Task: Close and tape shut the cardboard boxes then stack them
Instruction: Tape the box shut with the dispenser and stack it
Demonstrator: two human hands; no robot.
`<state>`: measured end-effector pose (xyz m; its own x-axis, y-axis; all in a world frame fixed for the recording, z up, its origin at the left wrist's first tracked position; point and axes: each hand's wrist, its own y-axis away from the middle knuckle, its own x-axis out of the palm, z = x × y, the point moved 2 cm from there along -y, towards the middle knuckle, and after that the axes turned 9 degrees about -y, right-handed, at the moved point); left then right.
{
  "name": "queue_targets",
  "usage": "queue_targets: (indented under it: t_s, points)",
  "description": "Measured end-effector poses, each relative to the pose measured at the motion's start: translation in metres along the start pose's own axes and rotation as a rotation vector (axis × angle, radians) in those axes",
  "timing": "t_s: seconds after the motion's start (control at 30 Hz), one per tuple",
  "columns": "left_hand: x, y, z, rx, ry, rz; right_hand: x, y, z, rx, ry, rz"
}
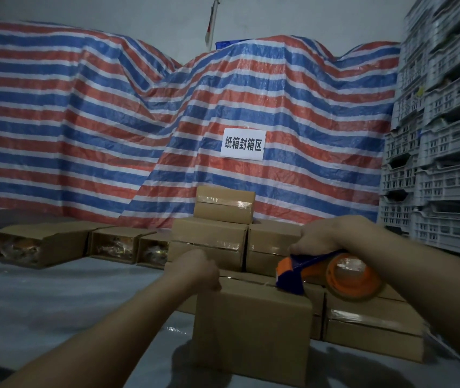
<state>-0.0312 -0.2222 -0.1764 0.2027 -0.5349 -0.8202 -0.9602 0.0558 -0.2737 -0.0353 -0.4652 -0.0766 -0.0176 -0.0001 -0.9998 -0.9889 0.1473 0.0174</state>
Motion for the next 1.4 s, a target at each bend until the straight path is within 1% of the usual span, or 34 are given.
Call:
queue_targets:
  t_s: [0.03, 0.07, 0.1, 0.13, 0.17, 0.2, 0.23, 0.27, 0.3, 0.37, 0.5, 0.57, 0.73, 0.8, 0.9, 0.97, 1.03, 1.13, 1.23, 1.33, 1.4]
  points:
    - [-0.002, 0.005, -0.007, 0.051, -0.118, -0.111, 0.0, -0.001, 0.001, 0.004, 0.006, 0.008]
    - [-0.002, 0.012, -0.015, 0.131, -0.189, -0.221, 0.0, -0.003, 0.0, 0.008, 0.0, 0.015]
    - [0.0, 0.02, -0.023, 0.24, -0.217, -0.295, 0.001, -0.004, -0.001, 0.017, -0.016, 0.019]
    - [0.003, 0.027, -0.031, 0.357, -0.236, -0.314, 0.002, -0.005, -0.003, 0.026, -0.035, 0.022]
    - [0.009, 0.033, -0.038, 0.452, -0.264, -0.28, 0.003, -0.006, -0.005, 0.033, -0.053, 0.028]
    - [0.016, 0.036, -0.041, 0.511, -0.29, -0.216, 0.005, -0.007, -0.008, 0.038, -0.072, 0.031]
    - [0.023, 0.037, -0.042, 0.535, -0.321, -0.139, 0.007, -0.008, -0.009, 0.041, -0.091, 0.028]
    - [0.029, 0.037, -0.042, 0.549, -0.358, -0.086, 0.008, -0.008, -0.011, 0.04, -0.107, 0.02]
    - [0.034, 0.037, -0.039, 0.566, -0.405, -0.069, 0.008, -0.008, -0.011, 0.033, -0.115, 0.012]
    - [0.04, 0.035, -0.035, 0.585, -0.478, -0.103, 0.006, -0.005, -0.013, 0.009, -0.121, 0.012]
    - [0.043, 0.029, -0.029, 0.576, -0.456, -0.121, -0.003, 0.004, -0.024, -0.096, -0.117, -0.024]
    - [0.043, 0.028, -0.028, 0.58, -0.447, -0.12, -0.006, 0.011, -0.037, -0.094, -0.12, -0.046]
    - [0.044, 0.031, -0.027, 0.587, -0.445, -0.146, 0.006, 0.023, -0.064, -0.057, -0.124, -0.028]
    - [0.042, 0.033, -0.028, 0.584, -0.454, -0.128, 0.018, 0.022, -0.064, -0.103, -0.159, -0.075]
    - [0.038, 0.034, -0.03, 0.568, -0.467, -0.08, 0.028, 0.021, -0.062, -0.208, -0.136, -0.169]
    - [0.036, 0.034, -0.035, 0.536, -0.439, -0.008, 0.029, 0.022, -0.064, -0.188, -0.118, -0.188]
    - [0.036, 0.036, -0.046, 0.518, -0.415, 0.035, 0.032, 0.024, -0.068, -0.11, -0.11, -0.15]
    - [0.043, 0.043, -0.075, 0.607, -0.47, 0.059, 0.039, 0.023, -0.068, -0.036, -0.17, -0.039]
    - [0.056, 0.047, -0.094, 0.653, -0.519, 0.126, 0.042, 0.021, -0.07, -0.035, -0.215, -0.044]
    - [0.063, 0.045, -0.093, 0.663, -0.556, 0.081, 0.045, 0.023, -0.077, -0.074, -0.229, -0.064]
    - [0.064, 0.044, -0.09, 0.674, -0.568, 0.049, 0.041, 0.028, -0.082, -0.156, -0.247, -0.137]
